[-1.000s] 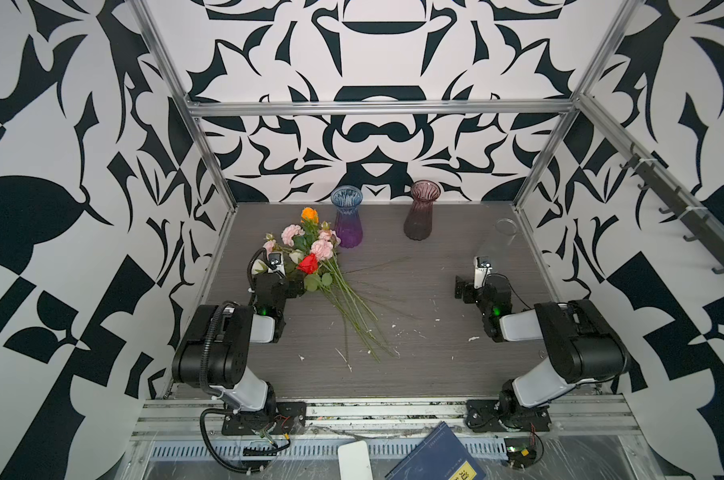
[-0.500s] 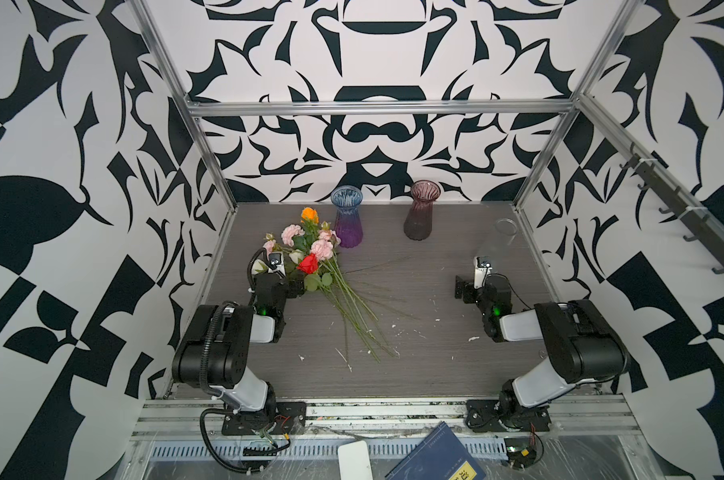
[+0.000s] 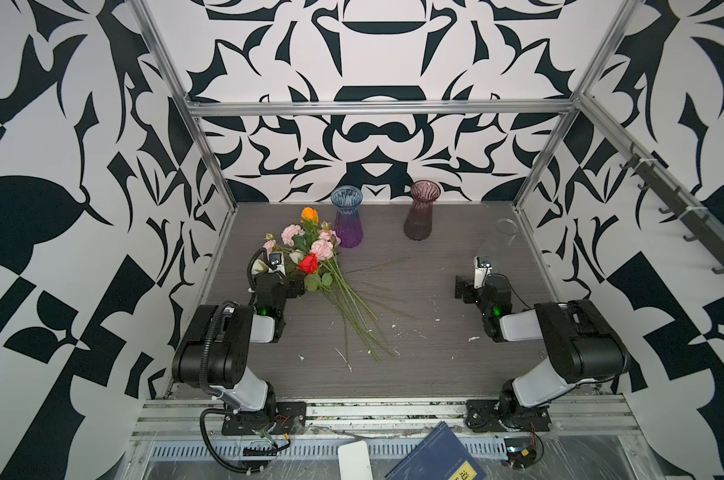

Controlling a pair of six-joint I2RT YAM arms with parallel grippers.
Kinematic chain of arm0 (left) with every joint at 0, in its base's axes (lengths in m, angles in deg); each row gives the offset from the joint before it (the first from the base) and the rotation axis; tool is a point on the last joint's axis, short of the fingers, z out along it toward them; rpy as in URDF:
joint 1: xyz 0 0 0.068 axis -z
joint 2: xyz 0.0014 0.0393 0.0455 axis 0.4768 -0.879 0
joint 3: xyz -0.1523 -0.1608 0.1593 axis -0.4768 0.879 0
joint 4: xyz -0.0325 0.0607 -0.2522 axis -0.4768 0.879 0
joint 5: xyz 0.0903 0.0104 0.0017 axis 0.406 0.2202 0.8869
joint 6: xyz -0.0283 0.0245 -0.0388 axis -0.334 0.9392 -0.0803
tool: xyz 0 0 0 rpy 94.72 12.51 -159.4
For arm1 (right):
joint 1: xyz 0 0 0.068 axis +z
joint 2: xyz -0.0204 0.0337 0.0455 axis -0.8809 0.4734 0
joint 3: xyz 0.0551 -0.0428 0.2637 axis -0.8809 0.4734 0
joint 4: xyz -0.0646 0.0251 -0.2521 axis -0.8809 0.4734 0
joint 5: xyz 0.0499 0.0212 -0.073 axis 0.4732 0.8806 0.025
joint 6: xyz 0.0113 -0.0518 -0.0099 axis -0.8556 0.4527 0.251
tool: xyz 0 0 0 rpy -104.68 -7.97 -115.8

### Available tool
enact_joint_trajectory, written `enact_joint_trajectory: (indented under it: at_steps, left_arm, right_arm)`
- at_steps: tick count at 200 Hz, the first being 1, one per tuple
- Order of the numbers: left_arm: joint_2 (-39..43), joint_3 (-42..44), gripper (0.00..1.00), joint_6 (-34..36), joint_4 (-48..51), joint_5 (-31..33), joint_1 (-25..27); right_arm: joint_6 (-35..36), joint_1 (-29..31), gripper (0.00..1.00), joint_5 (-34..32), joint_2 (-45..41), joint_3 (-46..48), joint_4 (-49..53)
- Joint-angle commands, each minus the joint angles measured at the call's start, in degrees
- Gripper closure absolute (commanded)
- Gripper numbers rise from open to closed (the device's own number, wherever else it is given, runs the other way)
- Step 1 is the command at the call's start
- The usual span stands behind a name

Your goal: Arrange the flowers into the vase

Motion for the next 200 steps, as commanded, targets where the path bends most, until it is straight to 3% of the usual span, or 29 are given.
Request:
enact_joint_trajectory:
  at_steps: [1,32,46,72,90,118,144,161,172,186,200]
  left_arm:
    - [0.65,-0.14,0.01,0.01,0.02,-0.56,0.12]
    - [1.23,0.55,0.01,0.30,-1.14,-0.54,0.03]
    - [6.02,2.67,0.01,-0.52,-1.62,1.19,0.03]
    - [23.81,0.91,0.01,-5.38,17.65,3.80,0.64]
    - [35.31,0.45,0.01,-10.19,23.81,4.27,3.25]
    - [46.29,-8.17,0.01,-13.18,38.20,2.31,10.33]
    - [40.84,-25.24,0.01,-16.28,57.96,0.01,14.33]
    - [32.21,-37.75,0.01,-19.83,69.75,-4.91,14.29]
    - [26.48,-44.24,0.01,-20.94,75.27,-8.14,14.12]
    - [20.28,-50.83,0.01,-22.18,79.64,-14.36,13.08]
    - [14.54,-55.62,0.00,-23.74,83.31,-14.65,12.41]
  right_arm:
    - [-0.38,-0.29,0.00,0.05,-1.75,-0.84,-1.36]
    - [-0.07,-0.30,0.00,0.36,-1.75,-0.75,-1.47]
    - [-0.52,-0.02,0.00,-0.31,-3.32,-0.98,-1.18]
    - [-2.03,4.31,0.00,-5.54,-15.07,-5.76,19.46]
    - [-1.57,6.31,0.00,-1.26,-20.08,-11.17,35.35]
    - [-18.15,7.00,0.00,9.54,-27.81,-13.39,43.37]
    - [-38.44,7.00,0.00,16.99,-31.50,-11.59,47.35]
    - [-46.83,7.80,0.00,25.29,-31.98,-5.80,37.20]
    - [-48.99,10.89,0.00,20.76,-34.56,-3.29,37.59]
    - [-46.11,18.44,0.00,11.59,-38.53,-1.56,39.73]
    - [-44.78,25.37,0.00,5.90,-40.10,-1.28,42.16]
